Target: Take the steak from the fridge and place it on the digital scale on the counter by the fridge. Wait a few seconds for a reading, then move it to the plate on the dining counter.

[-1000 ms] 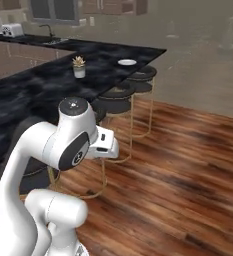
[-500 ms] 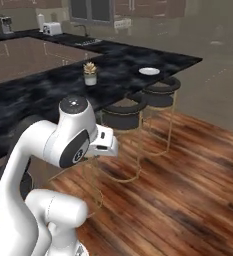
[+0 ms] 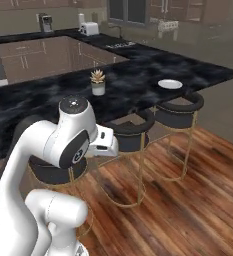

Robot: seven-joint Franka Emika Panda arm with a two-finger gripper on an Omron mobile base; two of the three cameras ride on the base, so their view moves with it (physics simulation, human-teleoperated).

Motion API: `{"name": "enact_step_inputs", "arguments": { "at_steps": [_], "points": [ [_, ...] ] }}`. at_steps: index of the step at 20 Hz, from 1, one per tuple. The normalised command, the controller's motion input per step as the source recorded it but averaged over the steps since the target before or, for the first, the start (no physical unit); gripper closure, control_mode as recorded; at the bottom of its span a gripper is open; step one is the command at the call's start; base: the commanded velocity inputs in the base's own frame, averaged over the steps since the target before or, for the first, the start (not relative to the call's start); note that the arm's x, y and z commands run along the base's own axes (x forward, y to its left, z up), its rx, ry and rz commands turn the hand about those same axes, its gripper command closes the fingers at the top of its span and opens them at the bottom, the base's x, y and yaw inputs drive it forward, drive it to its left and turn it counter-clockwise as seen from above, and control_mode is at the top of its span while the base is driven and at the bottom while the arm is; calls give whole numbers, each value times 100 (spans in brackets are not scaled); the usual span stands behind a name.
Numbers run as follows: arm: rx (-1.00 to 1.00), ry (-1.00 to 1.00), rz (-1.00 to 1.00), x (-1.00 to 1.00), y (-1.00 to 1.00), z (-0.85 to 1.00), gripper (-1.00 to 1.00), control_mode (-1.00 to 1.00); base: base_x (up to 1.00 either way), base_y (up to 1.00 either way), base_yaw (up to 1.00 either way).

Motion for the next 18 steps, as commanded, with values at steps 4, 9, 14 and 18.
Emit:
{"name": "enact_step_inputs", "arguments": {
  "at_steps": [4,9,14,18],
  "points": [
    [0,0,0,0,0,0,100,100,100,-100,42],
    [0,0,0,0,0,0,100,100,96,-100,37],
    [0,0,0,0,0,0,100,100,69,-100,27],
    [0,0,0,0,0,0,100,100,62,-100,21]
  ]
}}
